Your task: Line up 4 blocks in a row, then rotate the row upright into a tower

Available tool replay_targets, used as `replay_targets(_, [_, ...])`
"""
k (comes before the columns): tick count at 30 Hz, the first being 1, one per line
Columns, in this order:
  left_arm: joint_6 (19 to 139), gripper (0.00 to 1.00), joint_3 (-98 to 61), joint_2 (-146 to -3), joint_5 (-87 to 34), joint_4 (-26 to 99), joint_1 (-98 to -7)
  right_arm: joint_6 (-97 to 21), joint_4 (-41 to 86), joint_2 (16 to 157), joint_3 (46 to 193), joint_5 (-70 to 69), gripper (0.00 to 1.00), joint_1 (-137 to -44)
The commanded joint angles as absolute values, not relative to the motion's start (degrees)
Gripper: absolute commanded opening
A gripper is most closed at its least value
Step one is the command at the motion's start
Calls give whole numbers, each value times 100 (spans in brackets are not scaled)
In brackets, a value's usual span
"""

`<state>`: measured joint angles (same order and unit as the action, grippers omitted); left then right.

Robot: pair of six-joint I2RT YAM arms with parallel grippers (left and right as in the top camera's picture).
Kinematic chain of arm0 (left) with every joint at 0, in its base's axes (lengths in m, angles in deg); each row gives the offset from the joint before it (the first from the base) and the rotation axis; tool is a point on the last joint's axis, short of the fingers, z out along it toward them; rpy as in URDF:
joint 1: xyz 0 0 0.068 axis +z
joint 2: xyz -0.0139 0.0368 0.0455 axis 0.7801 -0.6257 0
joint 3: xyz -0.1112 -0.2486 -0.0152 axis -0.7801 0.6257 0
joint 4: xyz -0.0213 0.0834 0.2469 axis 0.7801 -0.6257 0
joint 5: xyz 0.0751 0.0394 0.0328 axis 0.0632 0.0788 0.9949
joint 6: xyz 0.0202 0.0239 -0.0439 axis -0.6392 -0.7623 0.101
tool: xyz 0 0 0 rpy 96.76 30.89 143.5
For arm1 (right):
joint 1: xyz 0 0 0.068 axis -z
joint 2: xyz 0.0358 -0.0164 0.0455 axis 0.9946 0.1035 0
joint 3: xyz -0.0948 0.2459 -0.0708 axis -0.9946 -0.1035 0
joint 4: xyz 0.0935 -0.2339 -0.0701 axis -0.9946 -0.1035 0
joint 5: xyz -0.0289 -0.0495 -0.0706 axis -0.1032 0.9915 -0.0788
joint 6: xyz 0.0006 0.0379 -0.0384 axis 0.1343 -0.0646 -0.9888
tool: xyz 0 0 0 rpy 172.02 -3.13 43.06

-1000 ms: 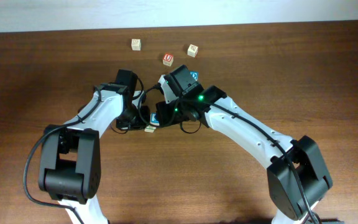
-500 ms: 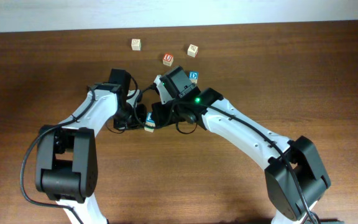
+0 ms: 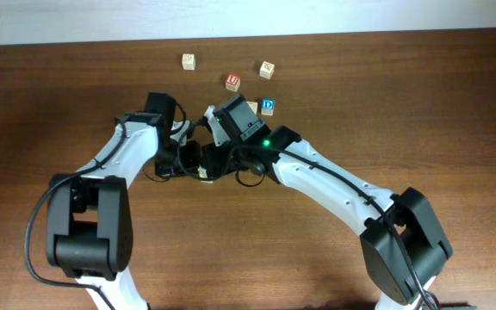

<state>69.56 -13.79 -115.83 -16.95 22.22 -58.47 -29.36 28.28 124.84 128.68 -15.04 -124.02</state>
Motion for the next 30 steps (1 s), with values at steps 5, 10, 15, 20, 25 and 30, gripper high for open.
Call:
replay_targets(5, [7010,0,-1576,-11601,-1899,2205,-5524,-2896,2844,12683,12780,-1298,4,-12455])
replay_targets(10, [7010,0,-1890,-11601,-1940,2172,-5473,-2918,2970,12683,12780,-1296,4,-12455])
replay_targets(15, [7010,0,-1892,-11601,-1938,2174,-5473,-2918,3154,12683,12785,-1298,4,-12455])
replay_targets(20, [7010,0,-1892,-11601,-1936,2174,-5473,-2918,3300,12683,12787,-1298,4,-12455])
replay_targets(25, [7010,0,-1892,-11601,-1934,2176,-5473,-2918,3355,12683,12787,-1300,4,-12455])
replay_targets(30, [7008,0,-1892,-11601,-1934,2174,-5473,-2916,3250,12681,12789,-1300,4,-12455])
